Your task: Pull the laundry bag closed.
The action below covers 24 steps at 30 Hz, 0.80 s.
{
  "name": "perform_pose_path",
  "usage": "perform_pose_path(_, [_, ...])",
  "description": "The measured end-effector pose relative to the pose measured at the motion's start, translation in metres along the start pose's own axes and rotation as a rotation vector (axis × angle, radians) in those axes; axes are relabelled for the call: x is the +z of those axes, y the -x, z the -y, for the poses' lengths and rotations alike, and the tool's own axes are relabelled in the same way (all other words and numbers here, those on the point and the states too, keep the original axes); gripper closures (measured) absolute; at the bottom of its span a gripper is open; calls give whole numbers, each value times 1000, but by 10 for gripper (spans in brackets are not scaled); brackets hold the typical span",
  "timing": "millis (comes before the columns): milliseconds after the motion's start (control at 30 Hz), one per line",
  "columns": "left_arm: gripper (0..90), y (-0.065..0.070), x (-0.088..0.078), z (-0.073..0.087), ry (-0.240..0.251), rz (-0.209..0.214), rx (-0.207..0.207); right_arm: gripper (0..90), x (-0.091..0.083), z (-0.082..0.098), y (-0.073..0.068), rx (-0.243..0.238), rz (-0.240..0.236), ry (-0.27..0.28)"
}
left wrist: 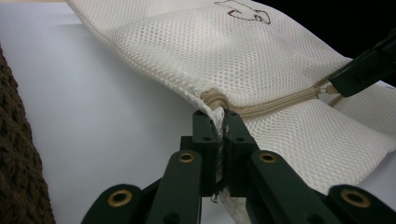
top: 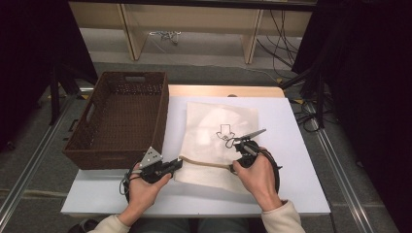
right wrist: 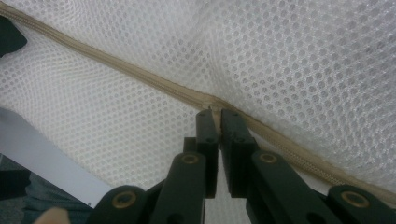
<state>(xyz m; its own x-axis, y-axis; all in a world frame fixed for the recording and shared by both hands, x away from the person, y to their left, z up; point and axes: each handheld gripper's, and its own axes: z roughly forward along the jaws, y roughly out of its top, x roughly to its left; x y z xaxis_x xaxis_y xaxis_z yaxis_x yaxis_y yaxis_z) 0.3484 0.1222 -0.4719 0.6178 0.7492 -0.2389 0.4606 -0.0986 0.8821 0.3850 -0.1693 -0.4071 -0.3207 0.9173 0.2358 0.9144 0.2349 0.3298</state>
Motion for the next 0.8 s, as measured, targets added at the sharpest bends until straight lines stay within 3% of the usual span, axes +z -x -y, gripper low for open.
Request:
perform_pose_path(100, [854,1,1,0,5,1,-21,874,0,0,0,3,-8,4])
perform_pose_path(133, [854,0,0,0,0,1,0,874,0,0,0,4,-3,2])
perform_pose_path(200, [853,0,1,0,6,8,-9,874,1,0,2,-17,-9,7])
perform_pose_path(233, [854,1,1,1,6,5,-25,874,0,1,1,3,-9,-1])
perform_pose_path(367, [854,-1,0,0,5,7,-5,874,1,1,4,-27,0,2])
perform_pose_path(467, [854,0,0,0,6,5,-18,874,-1,2,4,11,-1,-4])
perform_pose_path(500, [854,0,0,0,-1,-1,0,874,-1,2,4,2,-2,-1])
perform_pose_path(567, [854,0,1,1,6,3,-22,874,-1,1,6,-18,-2,5])
perform_pose_path(667, [854,0,0,0,1,0,-2,874,-1,2,3,7,7,-3])
perform_pose_path(700, [854,0,0,0,4,5,-3,874,0,2,6,-21,-1,8])
perform_pose_path(800, [853,0,0,0,2,3,-3,874,-1,2,5,-7,-4,5])
